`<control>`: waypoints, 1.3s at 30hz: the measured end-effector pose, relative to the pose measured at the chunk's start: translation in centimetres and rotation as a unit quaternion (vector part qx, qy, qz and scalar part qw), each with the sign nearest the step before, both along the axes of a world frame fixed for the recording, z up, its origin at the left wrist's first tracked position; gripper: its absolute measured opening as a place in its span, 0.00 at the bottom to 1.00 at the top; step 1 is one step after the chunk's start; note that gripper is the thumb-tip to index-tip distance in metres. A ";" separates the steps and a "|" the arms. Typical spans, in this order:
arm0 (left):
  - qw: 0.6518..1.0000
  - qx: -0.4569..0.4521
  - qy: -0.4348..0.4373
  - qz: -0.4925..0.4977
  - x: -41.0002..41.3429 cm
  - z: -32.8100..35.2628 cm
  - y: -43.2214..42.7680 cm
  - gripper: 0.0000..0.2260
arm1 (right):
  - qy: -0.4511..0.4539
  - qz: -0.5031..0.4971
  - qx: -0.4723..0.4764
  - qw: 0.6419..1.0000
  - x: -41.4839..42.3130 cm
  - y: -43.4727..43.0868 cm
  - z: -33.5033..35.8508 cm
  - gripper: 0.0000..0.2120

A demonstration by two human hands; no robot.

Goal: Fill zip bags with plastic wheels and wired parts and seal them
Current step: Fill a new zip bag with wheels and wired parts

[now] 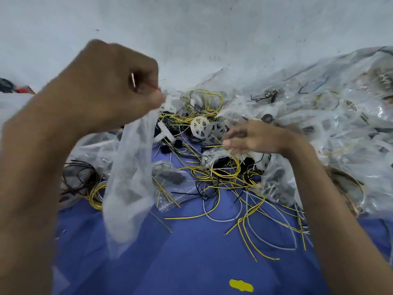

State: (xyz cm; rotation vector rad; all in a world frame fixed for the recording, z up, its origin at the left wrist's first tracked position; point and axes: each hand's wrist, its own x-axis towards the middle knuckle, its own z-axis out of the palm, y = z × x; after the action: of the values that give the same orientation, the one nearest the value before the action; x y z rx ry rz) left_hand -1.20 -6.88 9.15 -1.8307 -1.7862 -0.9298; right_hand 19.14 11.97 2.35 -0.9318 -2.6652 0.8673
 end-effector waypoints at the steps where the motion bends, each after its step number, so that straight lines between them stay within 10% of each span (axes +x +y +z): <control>1: 0.997 -0.075 0.015 -0.034 0.9 -0.3 0.1 0.14 | -0.022 0.011 -0.039 0.999 -0.1 0.2 -0.3 0.09; 5: 0.976 -0.188 -0.033 -0.101 3.1 -0.9 0.7 0.21 | -0.057 0.033 -0.081 0.995 -0.3 1.0 -1.3 0.09; 10: 0.907 -0.393 -0.146 -0.037 3.7 -1.1 0.5 0.31 | -0.049 -0.087 0.190 0.977 -1.0 2.6 -3.5 0.16; 13: 0.870 -0.456 -0.185 0.018 2.8 -1.7 1.6 0.31 | -0.203 -0.108 0.226 0.947 -2.8 2.4 -7.1 0.22; 16: 0.880 -0.461 -0.076 0.084 1.0 -2.6 2.4 0.25 | -0.237 -0.144 0.266 0.923 -4.6 1.8 -8.5 0.19; 22: 0.865 -0.492 0.023 0.090 -1.6 -3.8 2.8 0.08 | -0.078 0.012 0.031 0.996 -8.3 0.5 -6.8 0.13; 28: 0.868 -0.492 0.012 0.070 -2.9 -4.1 3.3 0.01 | -0.075 0.119 -0.013 0.990 -9.6 -1.2 -5.9 0.18; 33: 0.873 -0.486 -0.008 0.051 -3.4 -4.1 3.1 0.04 | 0.017 -0.179 0.092 0.979 -7.0 4.9 -2.9 0.21; 37: 0.877 -0.479 -0.022 0.038 -4.0 -4.0 3.0 0.06 | -0.304 -0.135 0.129 0.934 -6.5 6.4 -5.6 0.28; 39: 0.877 -0.479 -0.023 0.036 -4.6 -3.9 2.9 0.09 | -0.324 -0.100 0.130 0.932 -7.2 5.8 -6.9 0.26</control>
State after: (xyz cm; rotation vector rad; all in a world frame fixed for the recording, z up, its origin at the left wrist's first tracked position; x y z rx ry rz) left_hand -5.84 -3.97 5.22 -2.2233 -2.5878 0.0250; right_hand 11.95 17.77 -4.51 -1.6014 -3.0074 0.1536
